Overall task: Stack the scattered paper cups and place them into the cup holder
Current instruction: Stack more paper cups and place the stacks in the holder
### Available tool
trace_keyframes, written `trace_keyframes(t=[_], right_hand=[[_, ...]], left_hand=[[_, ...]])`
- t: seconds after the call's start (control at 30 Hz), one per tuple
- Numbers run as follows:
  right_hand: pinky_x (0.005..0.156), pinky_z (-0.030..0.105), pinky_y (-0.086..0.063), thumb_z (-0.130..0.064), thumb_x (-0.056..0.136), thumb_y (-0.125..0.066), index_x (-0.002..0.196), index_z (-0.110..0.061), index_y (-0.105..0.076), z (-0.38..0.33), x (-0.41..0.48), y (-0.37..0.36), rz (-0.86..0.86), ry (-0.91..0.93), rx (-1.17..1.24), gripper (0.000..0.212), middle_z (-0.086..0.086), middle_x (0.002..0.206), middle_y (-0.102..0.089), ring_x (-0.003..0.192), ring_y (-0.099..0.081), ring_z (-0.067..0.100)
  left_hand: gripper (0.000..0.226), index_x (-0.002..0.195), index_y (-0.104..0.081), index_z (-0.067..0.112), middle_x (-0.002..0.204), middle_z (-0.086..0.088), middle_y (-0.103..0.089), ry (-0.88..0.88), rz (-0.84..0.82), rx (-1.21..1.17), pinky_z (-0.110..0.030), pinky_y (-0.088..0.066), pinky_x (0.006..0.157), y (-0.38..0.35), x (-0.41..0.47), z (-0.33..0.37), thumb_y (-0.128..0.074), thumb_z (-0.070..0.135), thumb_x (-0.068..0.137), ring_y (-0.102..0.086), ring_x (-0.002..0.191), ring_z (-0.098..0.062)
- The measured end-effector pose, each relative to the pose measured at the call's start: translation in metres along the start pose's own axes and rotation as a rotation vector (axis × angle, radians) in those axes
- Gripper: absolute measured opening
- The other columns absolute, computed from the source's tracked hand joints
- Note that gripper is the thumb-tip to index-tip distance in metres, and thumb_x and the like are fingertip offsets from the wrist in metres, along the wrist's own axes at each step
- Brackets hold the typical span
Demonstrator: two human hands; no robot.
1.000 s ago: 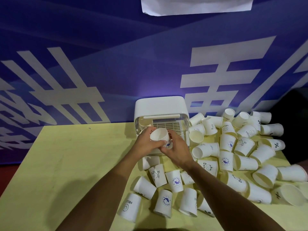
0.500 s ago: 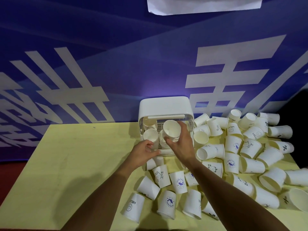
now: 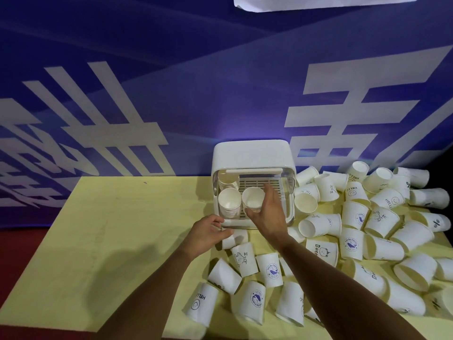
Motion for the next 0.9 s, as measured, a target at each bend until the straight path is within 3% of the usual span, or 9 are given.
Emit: trace_keyframes(t=[0.13, 0.4, 0.7, 0.9], right_hand=[[0.108, 0.040, -0.042, -0.037, 0.079, -0.080, 0.149, -0.011, -0.029, 0.007, 0.001, -0.009, -0.015, -0.026, -0.058, 0.090, 0.011, 0.145, -0.045, 0.133, -0.044, 0.029], [0.101, 0.047, -0.051, -0.036, 0.075, -0.083, 0.148, -0.022, -0.026, 0.022, 0.009, -0.029, -0.080, -0.136, -0.016, 0.093, 0.006, 0.144, -0.049, 0.127, -0.052, 0.028], [0.092, 0.043, -0.054, -0.042, 0.074, -0.081, 0.137, -0.029, -0.036, 0.026, 0.029, -0.029, -0.038, -0.156, 0.055, 0.078, -0.002, 0.134, -0.056, 0.117, -0.057, 0.020], [0.092, 0.043, -0.055, -0.044, 0.071, -0.082, 0.139, -0.031, -0.033, 0.024, 0.057, -0.036, -0.006, -0.159, 0.066, 0.086, -0.001, 0.133, -0.057, 0.117, -0.058, 0.022]], left_hand=[[0.036, 0.106, -0.065, 0.026, 0.107, 0.007, -0.063, 0.019, 0.005, 0.001, -0.016, -0.047, 0.074, -0.002, 0.001, -0.007, -0.081, 0.042, 0.077, -0.064, 0.089, -0.009], [0.038, 0.110, -0.065, 0.023, 0.106, 0.006, -0.063, 0.056, 0.042, -0.001, -0.016, -0.049, 0.075, -0.009, 0.015, -0.021, -0.081, 0.037, 0.078, -0.064, 0.090, -0.008], [0.041, 0.112, -0.065, 0.023, 0.106, 0.006, -0.064, 0.086, 0.004, -0.021, -0.006, -0.046, 0.067, -0.016, 0.025, -0.032, -0.082, 0.037, 0.077, -0.064, 0.090, -0.003], [0.042, 0.112, -0.064, 0.028, 0.107, 0.011, -0.063, 0.100, 0.000, 0.023, -0.011, -0.047, 0.074, -0.011, 0.034, -0.037, -0.080, 0.043, 0.076, -0.062, 0.094, -0.001]])
Point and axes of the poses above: each hand's wrist, its own x-axis towards the middle knuckle, its own y-axis out of the back of the hand, z = x × y, the point moved 3 cm from there along x, towards the middle knuckle
